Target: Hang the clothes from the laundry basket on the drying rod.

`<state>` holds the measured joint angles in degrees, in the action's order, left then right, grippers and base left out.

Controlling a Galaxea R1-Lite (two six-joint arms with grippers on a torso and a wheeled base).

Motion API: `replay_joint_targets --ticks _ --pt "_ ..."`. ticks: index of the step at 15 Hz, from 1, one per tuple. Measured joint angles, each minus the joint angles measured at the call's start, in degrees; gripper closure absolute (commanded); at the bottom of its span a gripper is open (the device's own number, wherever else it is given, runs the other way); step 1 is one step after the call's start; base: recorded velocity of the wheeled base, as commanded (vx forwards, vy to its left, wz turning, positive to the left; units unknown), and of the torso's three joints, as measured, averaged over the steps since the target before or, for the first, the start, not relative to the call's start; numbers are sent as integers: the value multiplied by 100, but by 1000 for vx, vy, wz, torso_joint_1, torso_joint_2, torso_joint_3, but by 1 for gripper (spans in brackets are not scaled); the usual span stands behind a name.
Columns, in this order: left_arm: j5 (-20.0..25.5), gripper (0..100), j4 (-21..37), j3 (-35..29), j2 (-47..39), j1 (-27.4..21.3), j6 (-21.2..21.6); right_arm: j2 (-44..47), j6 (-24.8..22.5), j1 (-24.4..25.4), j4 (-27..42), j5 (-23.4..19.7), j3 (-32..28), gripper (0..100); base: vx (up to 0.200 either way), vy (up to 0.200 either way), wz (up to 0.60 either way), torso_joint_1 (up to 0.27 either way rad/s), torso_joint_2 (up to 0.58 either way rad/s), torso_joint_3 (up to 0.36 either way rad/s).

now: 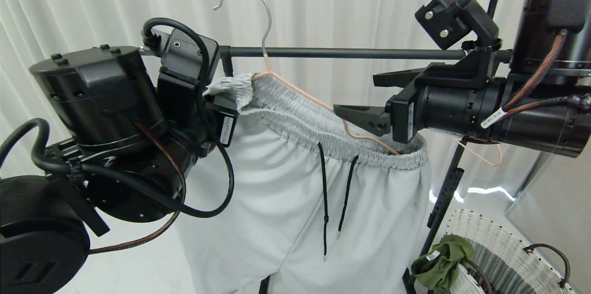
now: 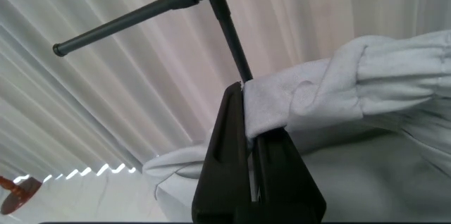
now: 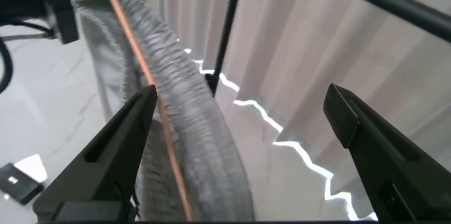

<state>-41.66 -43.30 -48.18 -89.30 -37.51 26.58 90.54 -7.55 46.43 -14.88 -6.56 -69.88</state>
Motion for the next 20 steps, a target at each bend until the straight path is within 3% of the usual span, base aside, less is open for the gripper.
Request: replay_joint_targets --ticks 5,9,12,17,20 --pt "-16 100 2 -48 -91 6 -33 149 0 185 55 7 -62 0 0 0 0 0 0 0" --pt "-16 100 0 -55 -95 -121 -28 414 -134 183 479 517 -495 0 0 0 0 0 0 0" --pt "-16 100 -2 -41 -102 -146 -24 612 -211 180 640 561 -708 0 0 0 0 0 0 0" --pt "-16 100 0 -39 -188 -188 -26 706 -413 343 618 156 -675 0 0 0 0 0 0 0" --pt "-16 100 0 -66 -235 -171 -26 662 -416 411 611 -422 -575 0 0 0 0 0 0 0"
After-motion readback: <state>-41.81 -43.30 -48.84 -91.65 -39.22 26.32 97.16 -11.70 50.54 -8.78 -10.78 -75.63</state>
